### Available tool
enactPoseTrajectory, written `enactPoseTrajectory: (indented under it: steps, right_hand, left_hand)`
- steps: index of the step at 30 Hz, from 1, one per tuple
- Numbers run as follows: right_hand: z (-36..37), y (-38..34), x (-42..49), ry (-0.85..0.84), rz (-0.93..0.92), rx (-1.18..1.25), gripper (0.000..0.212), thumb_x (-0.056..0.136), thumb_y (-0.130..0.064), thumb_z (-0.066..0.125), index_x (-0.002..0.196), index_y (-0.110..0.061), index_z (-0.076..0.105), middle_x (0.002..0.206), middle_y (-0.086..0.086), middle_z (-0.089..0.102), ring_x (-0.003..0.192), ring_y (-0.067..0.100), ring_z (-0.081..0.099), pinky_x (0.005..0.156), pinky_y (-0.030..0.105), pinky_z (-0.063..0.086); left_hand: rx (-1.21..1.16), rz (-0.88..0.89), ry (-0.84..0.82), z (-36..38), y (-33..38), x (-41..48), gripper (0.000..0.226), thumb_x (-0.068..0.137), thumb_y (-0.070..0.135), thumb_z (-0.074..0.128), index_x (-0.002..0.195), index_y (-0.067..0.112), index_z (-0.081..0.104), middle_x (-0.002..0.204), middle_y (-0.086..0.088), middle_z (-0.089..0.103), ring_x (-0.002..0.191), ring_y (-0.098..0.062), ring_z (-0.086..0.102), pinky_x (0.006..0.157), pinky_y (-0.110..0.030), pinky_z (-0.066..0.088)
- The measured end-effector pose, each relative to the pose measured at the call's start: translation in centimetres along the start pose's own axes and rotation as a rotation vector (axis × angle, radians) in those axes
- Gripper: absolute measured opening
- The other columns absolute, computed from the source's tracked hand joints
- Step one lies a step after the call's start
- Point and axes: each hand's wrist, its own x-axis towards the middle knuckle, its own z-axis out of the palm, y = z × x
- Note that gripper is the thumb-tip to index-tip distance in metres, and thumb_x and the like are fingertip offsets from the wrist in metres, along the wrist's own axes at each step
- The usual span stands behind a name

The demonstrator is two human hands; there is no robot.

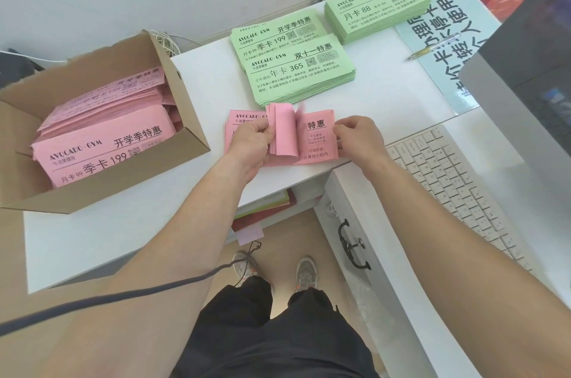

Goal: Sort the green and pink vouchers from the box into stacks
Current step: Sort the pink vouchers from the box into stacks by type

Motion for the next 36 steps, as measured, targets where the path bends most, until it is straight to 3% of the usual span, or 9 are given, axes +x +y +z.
enactPoseTrajectory:
  steps: [4, 8, 13, 17, 22, 28, 32, 34, 36]
  right_hand:
    - [0.0, -0.2, -0.1, 0.006, 0.001, -0.014, 0.013, 0.081, -0.03, 0.052, 0.083, -0.031, 0.065, 0.098, -0.001, 0.075, 0.094, 0.024, 0.073, 0.089, 0.048, 0.059]
    - [0.0, -0.2, -0.3, 0.008, 0.002, -0.024, 0.013, 0.083, -0.028, 0.051, 0.083, -0.031, 0.064, 0.097, -0.001, 0.075, 0.094, 0.025, 0.073, 0.089, 0.049, 0.059]
    - [-0.1, -0.3, -0.3, 0.003, 0.0, -0.024, 0.015, 0.082, -0.027, 0.05, 0.08, -0.03, 0.065, 0.094, 0.0, 0.075, 0.093, 0.027, 0.073, 0.088, 0.05, 0.059]
    - [-0.2, -0.6, -0.6, -0.007, 0.011, -0.039, 0.019, 0.081, -0.027, 0.048, 0.083, -0.027, 0.067, 0.091, 0.001, 0.076, 0.089, 0.026, 0.074, 0.085, 0.048, 0.061]
    - [-0.1, -0.4, -0.3, -0.006, 0.011, -0.029, 0.046, 0.077, -0.034, 0.042, 0.095, 0.004, 0.061, 0.093, 0.018, 0.074, 0.09, 0.04, 0.072, 0.08, 0.06, 0.058]
    - [0.4, -1.7, -0.6, 0.003, 0.026, -0.005, 0.054, 0.087, -0.058, 0.051, 0.094, -0.007, 0.067, 0.09, 0.006, 0.075, 0.084, 0.027, 0.073, 0.079, 0.047, 0.061]
    - [0.8, -1.8, 0.0, -0.084, -0.05, -0.163, 0.016, 0.088, -0.021, 0.07, 0.103, -0.016, 0.069, 0.102, 0.003, 0.074, 0.082, 0.016, 0.069, 0.064, 0.026, 0.054]
    - [0.9, -2.0, 0.2, -0.12, -0.092, -0.211, 0.021, 0.086, -0.013, 0.07, 0.105, -0.02, 0.07, 0.105, 0.002, 0.073, 0.09, 0.019, 0.07, 0.073, 0.029, 0.054]
    - [0.4, -2.1, 0.1, -0.128, -0.128, -0.226, 0.026, 0.086, -0.009, 0.068, 0.108, -0.023, 0.067, 0.107, -0.003, 0.071, 0.096, 0.02, 0.068, 0.08, 0.033, 0.055]
  left_hand:
    - [-0.028, -0.028, -0.015, 0.1, 0.2, -0.2, 0.033, 0.107, -0.001, 0.035, 0.102, 0.007, 0.067, 0.116, -0.018, 0.067, 0.099, -0.035, 0.069, 0.062, -0.046, 0.063]
    - [-0.015, -0.043, -0.028, 0.0, 0.1, -0.2, 0.035, 0.107, -0.002, 0.031, 0.107, 0.003, 0.066, 0.123, -0.023, 0.066, 0.108, -0.042, 0.067, 0.069, -0.052, 0.063]
    - [0.011, -0.025, -0.059, 0.1, 0.2, -0.5, 0.043, 0.106, -0.005, 0.029, 0.103, 0.01, 0.069, 0.121, -0.021, 0.069, 0.108, -0.039, 0.069, 0.08, -0.056, 0.06]
    - [-0.002, -0.031, -0.117, 0.1, 0.3, -0.6, 0.046, 0.105, -0.007, 0.027, 0.106, 0.01, 0.069, 0.109, -0.013, 0.074, 0.1, -0.033, 0.073, 0.074, -0.049, 0.062]
    - [-0.013, -0.068, -0.129, 0.4, 0.2, -0.3, 0.037, 0.104, -0.01, 0.033, 0.127, 0.005, 0.057, 0.117, -0.015, 0.07, 0.102, -0.031, 0.073, 0.074, -0.037, 0.062]
    - [0.111, -0.11, -0.117, 1.3, 0.0, -0.4, 0.043, 0.106, -0.006, 0.032, 0.144, 0.008, 0.046, 0.123, -0.011, 0.069, 0.106, -0.024, 0.071, 0.078, -0.029, 0.061]
    - [0.175, -0.103, -0.137, 1.4, 0.6, -0.8, 0.042, 0.104, -0.005, 0.038, 0.14, 0.012, 0.051, 0.123, -0.009, 0.069, 0.104, -0.021, 0.072, 0.08, -0.03, 0.06]
    - [0.258, -0.026, -0.067, 0.9, 1.2, -1.1, 0.033, 0.102, 0.0, 0.047, 0.129, 0.015, 0.059, 0.121, -0.005, 0.071, 0.097, -0.017, 0.072, 0.078, -0.033, 0.062]
    - [0.463, 0.137, 0.126, -0.2, 1.8, -1.1, 0.028, 0.098, 0.007, 0.057, 0.122, 0.022, 0.063, 0.119, 0.002, 0.068, 0.098, -0.013, 0.067, 0.082, -0.034, 0.06]
